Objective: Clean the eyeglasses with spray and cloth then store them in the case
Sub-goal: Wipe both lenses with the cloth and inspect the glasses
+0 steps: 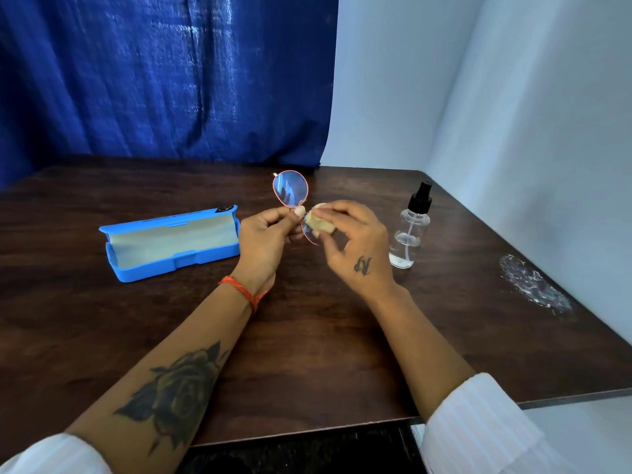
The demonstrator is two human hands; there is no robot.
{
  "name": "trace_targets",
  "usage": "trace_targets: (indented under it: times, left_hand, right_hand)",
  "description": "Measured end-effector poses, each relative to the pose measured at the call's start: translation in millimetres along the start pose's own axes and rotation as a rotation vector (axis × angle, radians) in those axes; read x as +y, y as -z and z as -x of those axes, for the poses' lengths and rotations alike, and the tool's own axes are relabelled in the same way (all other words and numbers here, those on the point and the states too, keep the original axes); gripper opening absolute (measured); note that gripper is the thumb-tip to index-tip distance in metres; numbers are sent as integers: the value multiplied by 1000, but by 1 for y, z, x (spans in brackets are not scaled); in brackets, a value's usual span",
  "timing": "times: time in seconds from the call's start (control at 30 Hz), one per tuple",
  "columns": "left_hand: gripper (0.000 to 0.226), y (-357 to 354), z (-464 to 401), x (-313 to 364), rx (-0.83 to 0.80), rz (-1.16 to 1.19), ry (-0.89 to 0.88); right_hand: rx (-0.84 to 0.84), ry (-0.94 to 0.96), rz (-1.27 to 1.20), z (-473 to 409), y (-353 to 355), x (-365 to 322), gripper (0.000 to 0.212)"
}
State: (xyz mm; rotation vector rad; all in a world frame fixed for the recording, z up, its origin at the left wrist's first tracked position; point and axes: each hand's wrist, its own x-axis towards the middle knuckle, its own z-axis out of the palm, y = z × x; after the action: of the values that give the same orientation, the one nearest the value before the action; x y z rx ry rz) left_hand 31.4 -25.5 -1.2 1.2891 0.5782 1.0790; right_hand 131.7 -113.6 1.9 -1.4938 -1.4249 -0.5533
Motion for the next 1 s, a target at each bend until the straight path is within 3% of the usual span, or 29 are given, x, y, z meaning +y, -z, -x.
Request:
trace_targets:
  times: [0.27,0.4,0.53,0.8,1.0]
  left_hand:
    - [11,3,-1,1,-2,-22,-6]
    - [11,1,0,2,7,-19,-1]
    - [8,2,1,5,12,1,-2]
    - [12,3,4,6,-5,-17,0]
    - [14,2,1,3,5,-24,-16]
  right_hand:
    - [-110,39,-47,2,4,-1,29]
    - [-20,-73,-57,-2,7,2,26]
    - [100,-40,17,-3,5,0,27]
    - [-93,102,36,4,-1,-1,30]
    - [-85,86,11,3,1,0,19]
